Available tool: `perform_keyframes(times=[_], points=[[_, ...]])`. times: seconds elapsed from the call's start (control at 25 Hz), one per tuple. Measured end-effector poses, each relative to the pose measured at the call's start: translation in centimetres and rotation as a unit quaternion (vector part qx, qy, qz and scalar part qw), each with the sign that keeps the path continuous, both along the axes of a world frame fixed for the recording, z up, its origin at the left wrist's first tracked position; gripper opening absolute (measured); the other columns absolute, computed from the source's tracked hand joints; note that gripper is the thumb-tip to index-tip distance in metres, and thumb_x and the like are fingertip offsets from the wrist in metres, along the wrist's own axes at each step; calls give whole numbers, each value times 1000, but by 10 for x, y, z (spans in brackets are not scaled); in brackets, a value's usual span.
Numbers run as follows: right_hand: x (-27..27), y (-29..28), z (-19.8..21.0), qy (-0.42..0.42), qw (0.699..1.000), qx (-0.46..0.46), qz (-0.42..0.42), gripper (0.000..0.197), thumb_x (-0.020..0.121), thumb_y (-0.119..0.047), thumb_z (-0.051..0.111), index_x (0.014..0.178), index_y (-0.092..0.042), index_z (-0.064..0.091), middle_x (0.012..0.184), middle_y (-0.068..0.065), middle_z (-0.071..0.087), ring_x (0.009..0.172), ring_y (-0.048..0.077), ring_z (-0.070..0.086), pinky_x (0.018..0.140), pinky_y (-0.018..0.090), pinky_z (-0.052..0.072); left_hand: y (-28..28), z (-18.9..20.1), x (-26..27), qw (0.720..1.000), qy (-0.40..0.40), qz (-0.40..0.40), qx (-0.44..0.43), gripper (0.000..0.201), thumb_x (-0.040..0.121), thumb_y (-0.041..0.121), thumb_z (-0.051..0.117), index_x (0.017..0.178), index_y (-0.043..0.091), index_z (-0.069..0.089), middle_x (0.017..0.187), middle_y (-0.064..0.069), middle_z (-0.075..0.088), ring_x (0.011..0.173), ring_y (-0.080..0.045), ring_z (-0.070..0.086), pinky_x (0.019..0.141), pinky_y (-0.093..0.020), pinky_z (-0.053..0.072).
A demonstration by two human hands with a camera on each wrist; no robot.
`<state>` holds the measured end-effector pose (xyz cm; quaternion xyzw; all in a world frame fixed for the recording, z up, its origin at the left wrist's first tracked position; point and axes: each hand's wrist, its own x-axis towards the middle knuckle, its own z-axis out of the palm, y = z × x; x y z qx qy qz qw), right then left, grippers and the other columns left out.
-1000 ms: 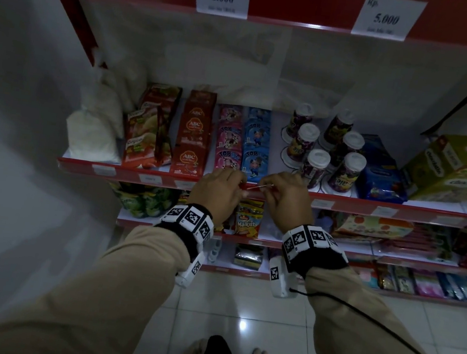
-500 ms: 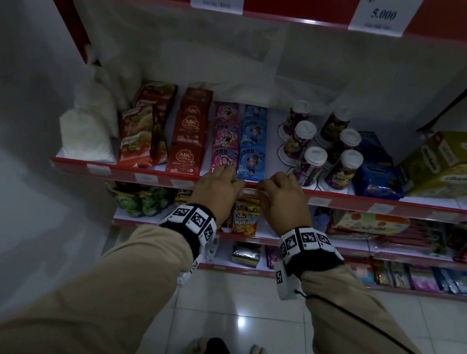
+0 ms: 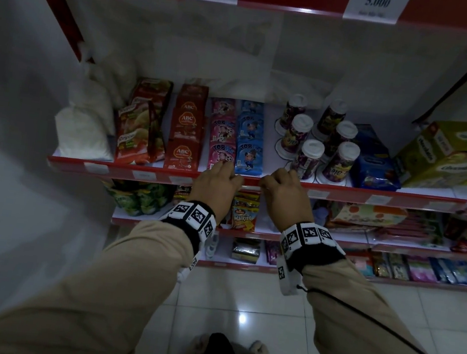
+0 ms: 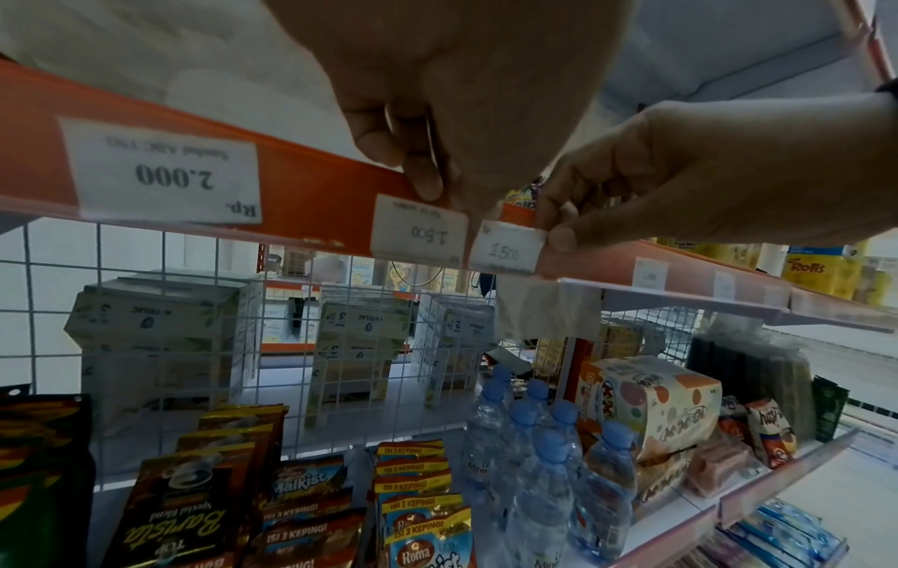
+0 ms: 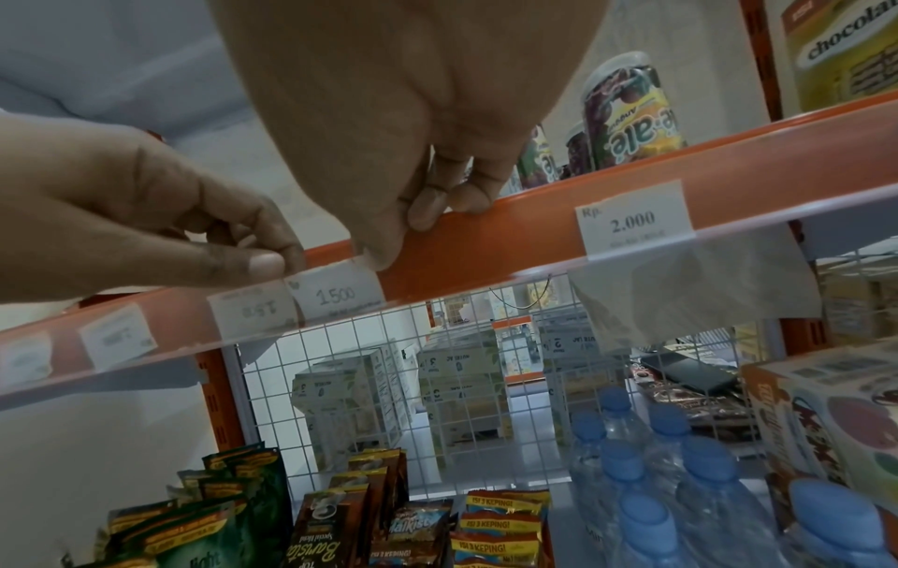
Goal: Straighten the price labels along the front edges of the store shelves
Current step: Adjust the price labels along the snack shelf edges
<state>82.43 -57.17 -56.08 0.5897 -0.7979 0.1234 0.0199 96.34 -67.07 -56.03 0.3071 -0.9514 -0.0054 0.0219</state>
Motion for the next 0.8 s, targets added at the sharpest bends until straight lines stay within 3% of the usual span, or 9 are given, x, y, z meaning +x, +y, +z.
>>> perform_keyframes(times=[0.24,0.52,0.8], points=[[1,2,-4,9,1000,-4,1,19,79,-2,66,98,-7,64,93,17,57,92,35,51,60,36,37,1,-1,3,1000,11,-10,-8,28,91,15,51,119,17,51,114,-8,49,104,-26,46,82,-35,38],[5,6,5,-22,999,-40,18,27,76,-5,66,103,-9,66,96,17,60,87,37,52,71,40,45,3,4,8,999,28,9,14,37,78,8,63,114,17,54,113,-6,52,105,-26,49,82,-35,39],[16,0,8,-31,999,-7,27,35,80,-21,64,114,-12,61,115,16,54,101,36,48,82,41,40,13,6,41,996,11,82,-26,55,80,16,59,133,23,45,129,-2,47,114,-26,44,89,-41,31]])
